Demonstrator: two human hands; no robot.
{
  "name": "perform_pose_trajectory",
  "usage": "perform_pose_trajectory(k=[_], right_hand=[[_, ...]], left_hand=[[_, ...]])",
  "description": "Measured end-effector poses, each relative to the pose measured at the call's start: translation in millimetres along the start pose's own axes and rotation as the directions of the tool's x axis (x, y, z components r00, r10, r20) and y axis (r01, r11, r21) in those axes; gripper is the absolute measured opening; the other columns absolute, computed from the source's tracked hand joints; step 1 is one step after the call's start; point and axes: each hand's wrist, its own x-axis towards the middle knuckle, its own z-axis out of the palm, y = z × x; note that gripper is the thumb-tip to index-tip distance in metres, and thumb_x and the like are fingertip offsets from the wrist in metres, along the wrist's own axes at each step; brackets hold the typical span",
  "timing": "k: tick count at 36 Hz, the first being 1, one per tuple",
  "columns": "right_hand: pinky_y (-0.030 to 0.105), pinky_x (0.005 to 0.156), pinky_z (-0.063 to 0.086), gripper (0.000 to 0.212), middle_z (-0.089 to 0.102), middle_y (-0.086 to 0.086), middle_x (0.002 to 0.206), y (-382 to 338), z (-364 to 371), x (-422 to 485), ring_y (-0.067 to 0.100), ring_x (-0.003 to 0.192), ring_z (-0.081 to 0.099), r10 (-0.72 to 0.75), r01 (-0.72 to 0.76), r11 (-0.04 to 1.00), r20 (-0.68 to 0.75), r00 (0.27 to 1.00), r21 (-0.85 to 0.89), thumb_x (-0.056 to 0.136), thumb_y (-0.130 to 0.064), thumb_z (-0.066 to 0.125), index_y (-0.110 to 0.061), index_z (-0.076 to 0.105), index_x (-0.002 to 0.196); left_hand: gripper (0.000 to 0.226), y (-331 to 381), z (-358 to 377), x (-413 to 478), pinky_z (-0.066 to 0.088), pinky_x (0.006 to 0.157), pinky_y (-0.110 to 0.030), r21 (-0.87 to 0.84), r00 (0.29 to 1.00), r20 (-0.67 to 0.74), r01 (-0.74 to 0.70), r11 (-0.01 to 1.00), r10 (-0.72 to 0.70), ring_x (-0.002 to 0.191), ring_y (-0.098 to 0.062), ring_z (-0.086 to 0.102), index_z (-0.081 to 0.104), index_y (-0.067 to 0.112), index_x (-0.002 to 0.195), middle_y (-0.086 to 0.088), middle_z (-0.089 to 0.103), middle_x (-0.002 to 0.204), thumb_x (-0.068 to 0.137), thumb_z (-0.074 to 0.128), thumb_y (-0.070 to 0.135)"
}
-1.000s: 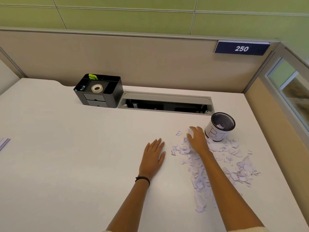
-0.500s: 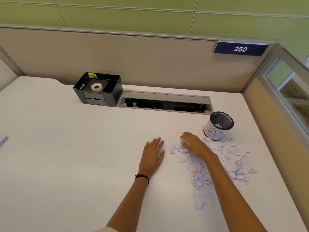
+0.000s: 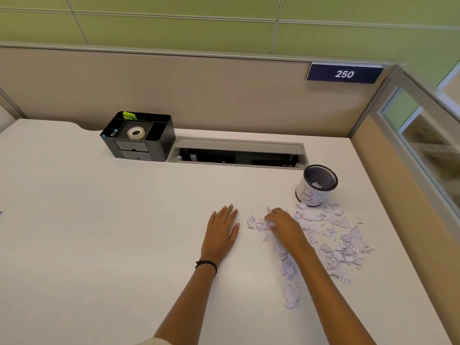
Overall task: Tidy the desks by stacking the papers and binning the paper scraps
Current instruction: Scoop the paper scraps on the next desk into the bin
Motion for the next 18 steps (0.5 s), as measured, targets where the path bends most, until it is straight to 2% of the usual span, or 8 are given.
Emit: perform_pose_trajectory(k=[8, 10, 13, 15, 18], right_hand=[[0.025, 0.068, 0.039, 0.022, 0.06, 0.007, 0.107, 5, -4, 5, 0.02, 0.096, 0.056, 0.026, -0.02, 0.998, -0.103, 0.994, 0.059, 0.092, -0.005, 0.048, -0.009, 0.065, 0.106], [0.025, 0.072, 0.041, 0.022, 0.061, 0.008, 0.106, 6, -6, 7, 0.021, 0.098, 0.057, 0.021, -0.009, 0.995, -0.122, 0.992, 0.096, 0.091, -0.003, 0.05, -0.007, 0.066, 0.104], [0.028, 0.084, 0.046, 0.02, 0.064, 0.009, 0.106, 8, -18, 10, 0.022, 0.1, 0.059, -0.003, 0.04, 0.98, -0.181, 0.983, 0.197, 0.087, 0.0, 0.054, -0.005, 0.068, 0.102], [0.03, 0.079, 0.052, 0.017, 0.066, 0.009, 0.1, 7, -33, 11, 0.02, 0.092, 0.061, 0.051, 0.044, 0.936, -0.257, 0.965, 0.35, 0.085, 0.001, 0.058, -0.004, 0.069, 0.097], [0.007, 0.069, 0.047, 0.015, 0.067, 0.006, 0.096, 10, -60, 16, 0.014, 0.086, 0.06, 0.173, 0.038, 0.839, -0.332, 0.927, 0.543, 0.083, 0.001, 0.063, -0.004, 0.069, 0.096]], left_hand=[[0.065, 1, -2, 0, -0.002, 0.116, -0.025, 0.003, 1.0, 0.004, -0.001, 1.0, 0.001, 0.143, -0.012, 0.018, 0.031, 0.021, 0.145, 0.004, 0.024, 0.154, 0.091, 0.007, 0.048], [0.064, 1, -2, 0, 0.0, 0.116, -0.027, 0.0, 1.0, 0.004, -0.001, 1.0, 0.001, 0.142, -0.013, 0.02, 0.032, 0.021, 0.145, 0.003, 0.025, 0.154, 0.091, 0.008, 0.048], [0.064, 1, -2, 0, 0.0, 0.116, -0.026, -0.002, 1.0, 0.005, -0.001, 1.0, 0.001, 0.142, -0.014, 0.021, 0.033, 0.02, 0.144, 0.003, 0.026, 0.153, 0.092, 0.008, 0.047], [0.064, 0, -2, 0, -0.001, 0.116, -0.026, 0.0, 1.0, 0.007, -0.001, 1.0, 0.001, 0.142, -0.014, 0.02, 0.033, 0.021, 0.144, 0.003, 0.026, 0.153, 0.092, 0.008, 0.047], [0.064, 1, -2, 0, -0.001, 0.116, -0.026, 0.002, 1.0, 0.007, -0.001, 1.0, 0.001, 0.142, -0.014, 0.021, 0.033, 0.02, 0.144, 0.003, 0.026, 0.153, 0.092, 0.008, 0.047]])
